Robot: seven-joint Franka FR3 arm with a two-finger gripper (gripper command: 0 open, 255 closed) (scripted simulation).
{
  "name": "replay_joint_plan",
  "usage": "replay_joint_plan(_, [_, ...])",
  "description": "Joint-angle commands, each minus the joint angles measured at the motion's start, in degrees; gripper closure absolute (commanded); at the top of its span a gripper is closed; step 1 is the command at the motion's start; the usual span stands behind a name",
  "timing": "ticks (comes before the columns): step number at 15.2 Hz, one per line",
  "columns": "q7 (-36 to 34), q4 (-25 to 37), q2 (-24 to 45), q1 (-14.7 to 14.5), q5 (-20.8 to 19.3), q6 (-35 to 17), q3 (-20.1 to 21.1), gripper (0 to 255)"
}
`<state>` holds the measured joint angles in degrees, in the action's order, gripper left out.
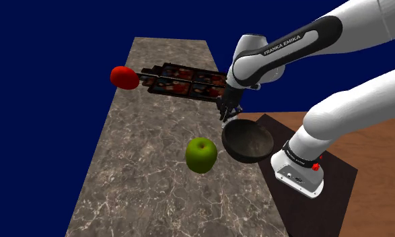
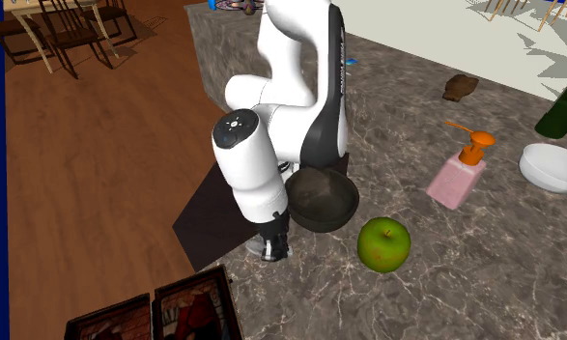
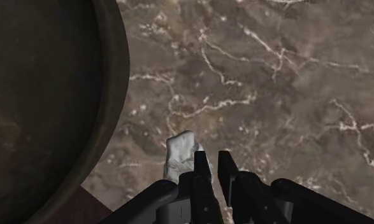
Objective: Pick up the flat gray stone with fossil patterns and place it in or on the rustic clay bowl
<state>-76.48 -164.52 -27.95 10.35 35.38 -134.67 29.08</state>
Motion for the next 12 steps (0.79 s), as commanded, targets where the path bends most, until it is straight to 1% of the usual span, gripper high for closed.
replay_joint_plan(1, [-0.52,0.38,-1.94,-0.02,-0.57,2.35,-0.49,255])
replay_joint_plan(3, [-1.02,0.97,-3.67,0.04,-1.23,4.62,-1.02,255])
replay_joint_plan(4, [-0.74,0.76,-2.87,0.08,-1.0,3.59,-0.84,255])
replay_joint_plan(5, [-0.74,0.76,-2.87,0.09,-1.0,3.59,-0.84,0])
replay_joint_plan(8, [-7.01,-5.04,-10.43,1.71,-4.26,1.0,2.55,0])
replay_joint_plan(9, [-7.64,-5.62,-11.29,1.89,-4.54,0.86,2.97,0])
replay_joint_plan(12, [-7.34,-6.38,-8.07,1.93,-3.44,-3.1,4.19,0])
